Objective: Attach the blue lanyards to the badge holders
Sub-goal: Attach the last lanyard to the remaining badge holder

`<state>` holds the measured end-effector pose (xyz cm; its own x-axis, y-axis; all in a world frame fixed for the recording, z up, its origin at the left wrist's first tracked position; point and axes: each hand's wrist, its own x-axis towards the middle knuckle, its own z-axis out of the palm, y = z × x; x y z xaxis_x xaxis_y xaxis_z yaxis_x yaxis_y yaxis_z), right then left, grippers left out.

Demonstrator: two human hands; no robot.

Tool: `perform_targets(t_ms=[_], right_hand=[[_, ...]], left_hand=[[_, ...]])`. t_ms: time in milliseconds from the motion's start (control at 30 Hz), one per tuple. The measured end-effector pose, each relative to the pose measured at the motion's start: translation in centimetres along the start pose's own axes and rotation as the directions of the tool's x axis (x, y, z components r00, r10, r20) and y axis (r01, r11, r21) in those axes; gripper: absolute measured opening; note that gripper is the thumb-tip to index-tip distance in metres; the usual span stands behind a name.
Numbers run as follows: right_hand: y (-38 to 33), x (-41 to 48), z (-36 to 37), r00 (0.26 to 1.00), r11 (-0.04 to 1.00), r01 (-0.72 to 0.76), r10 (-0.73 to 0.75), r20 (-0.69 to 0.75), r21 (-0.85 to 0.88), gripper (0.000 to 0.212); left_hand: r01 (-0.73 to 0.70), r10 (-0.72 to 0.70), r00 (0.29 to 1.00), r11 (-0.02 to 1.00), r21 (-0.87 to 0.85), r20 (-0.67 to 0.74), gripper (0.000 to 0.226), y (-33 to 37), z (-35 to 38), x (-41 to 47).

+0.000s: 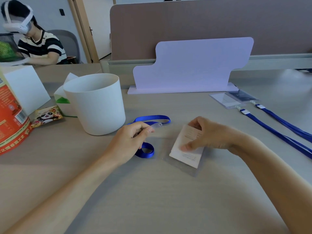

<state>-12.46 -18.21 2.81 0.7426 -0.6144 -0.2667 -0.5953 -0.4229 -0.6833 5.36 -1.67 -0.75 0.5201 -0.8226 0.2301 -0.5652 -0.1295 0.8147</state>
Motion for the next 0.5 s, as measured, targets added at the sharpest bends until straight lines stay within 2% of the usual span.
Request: perform_targets(t_ms=[100,200,300,500], right_hand=[[0.22,0.09,-0.18,0.986,0.897,0.169,-0.155,-0.066,0.409,0.038],[0.22,0.29,-0.05,0.959,0.735,0.284,-0.210,-0.192,0.616,0.034],[0.12,0.48,0.34,0.934,0.644,0.348,-0.176,-0.310,0.682,0.035],[0.19,0.68,0.32,0.902,0.630,0.390,-0.113,-0.417,0.672,0.036]], left_hand=[[0.014,-0.014,1.000,0.998,-0.061,0.005,0.020,0.22,-0.19,-0.03],[0.028,-0.029,1.000,0.993,-0.112,-0.002,0.019,0.42,-0.37,-0.06],[0.034,-0.034,0.999,0.990,-0.140,0.003,0.017,0.64,-0.51,-0.13],[0.020,-0.006,0.998,0.975,-0.222,0.061,0.020,0.91,-0.67,-0.18]])
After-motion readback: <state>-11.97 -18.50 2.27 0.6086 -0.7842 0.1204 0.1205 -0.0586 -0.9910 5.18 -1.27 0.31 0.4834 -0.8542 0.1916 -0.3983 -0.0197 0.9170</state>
